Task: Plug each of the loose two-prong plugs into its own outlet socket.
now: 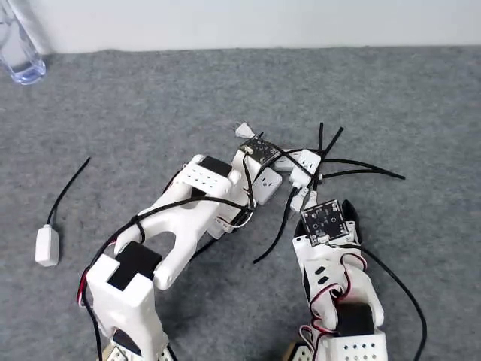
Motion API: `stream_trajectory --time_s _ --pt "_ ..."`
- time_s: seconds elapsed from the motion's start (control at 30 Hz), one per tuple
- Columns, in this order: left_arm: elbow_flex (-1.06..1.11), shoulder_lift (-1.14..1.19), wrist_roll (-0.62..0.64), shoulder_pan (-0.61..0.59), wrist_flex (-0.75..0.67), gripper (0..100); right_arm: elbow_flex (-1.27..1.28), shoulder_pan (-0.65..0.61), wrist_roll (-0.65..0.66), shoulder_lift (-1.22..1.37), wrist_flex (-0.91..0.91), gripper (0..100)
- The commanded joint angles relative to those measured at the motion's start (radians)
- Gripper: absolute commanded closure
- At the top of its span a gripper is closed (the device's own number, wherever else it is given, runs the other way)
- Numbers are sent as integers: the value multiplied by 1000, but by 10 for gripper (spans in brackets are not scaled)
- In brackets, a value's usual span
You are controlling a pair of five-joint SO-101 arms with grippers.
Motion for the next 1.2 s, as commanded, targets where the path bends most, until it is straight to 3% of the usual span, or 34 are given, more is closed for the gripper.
stream_trajectory --time_s 0.0,0.3,0.4,0.5,0.67,0.77,0.9,1.0,1.17 --pt "-102 -101 -14 -9 160 987 17 12 12 2 -19 721" --pt "-143 -384 -155 -20 454 987 17 12 12 2 -19 721" --pt "-143 -509 -161 -80 502 987 17 12 12 2 -19 721" --pt "-143 -634 -161 -218 505 987 17 12 12 2 -19 721" --pt "-142 -740 -164 -568 505 987 17 12 12 2 -19 721" --pt "-127 -723 -239 -767 497 987 17 12 12 2 -19 721" --pt "-27 -675 -394 -976 405 987 17 12 12 2 -19 721" --pt "88 -635 -439 -1085 245 987 17 10 12 2 -19 721" --pt "257 -555 -457 -1106 -17 987 17 10 12 2 -19 721"
